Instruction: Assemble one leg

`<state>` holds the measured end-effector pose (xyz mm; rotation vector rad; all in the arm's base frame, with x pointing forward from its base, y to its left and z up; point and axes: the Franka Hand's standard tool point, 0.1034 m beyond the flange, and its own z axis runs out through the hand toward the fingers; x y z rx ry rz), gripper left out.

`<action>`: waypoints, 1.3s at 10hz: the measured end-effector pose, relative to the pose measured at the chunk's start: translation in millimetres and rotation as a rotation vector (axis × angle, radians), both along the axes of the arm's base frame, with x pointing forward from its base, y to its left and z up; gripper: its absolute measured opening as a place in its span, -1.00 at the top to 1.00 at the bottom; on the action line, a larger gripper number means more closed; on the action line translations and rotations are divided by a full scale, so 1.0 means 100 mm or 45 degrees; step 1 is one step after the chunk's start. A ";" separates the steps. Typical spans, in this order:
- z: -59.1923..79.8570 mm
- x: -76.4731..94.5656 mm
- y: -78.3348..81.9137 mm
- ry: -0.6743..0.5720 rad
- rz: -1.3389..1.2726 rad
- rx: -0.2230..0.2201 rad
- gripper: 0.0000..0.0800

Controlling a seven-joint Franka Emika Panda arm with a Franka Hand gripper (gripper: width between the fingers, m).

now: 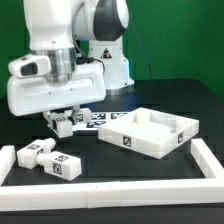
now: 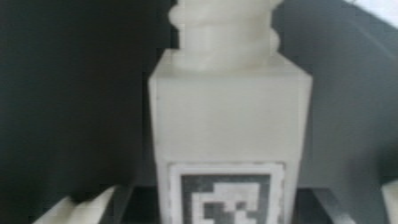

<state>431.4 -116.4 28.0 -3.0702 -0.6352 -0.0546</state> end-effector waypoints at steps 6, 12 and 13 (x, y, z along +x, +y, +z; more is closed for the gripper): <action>-0.16 -0.07 0.01 0.003 0.010 -0.008 -0.14; 0.43 0.31 0.63 -0.005 0.207 0.032 -0.62; 0.35 0.40 0.84 0.000 0.252 0.045 -0.62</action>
Offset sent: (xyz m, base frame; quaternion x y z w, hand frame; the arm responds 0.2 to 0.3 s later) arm 0.0000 0.0000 0.0000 0.0000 0.0000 0.0000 1.0000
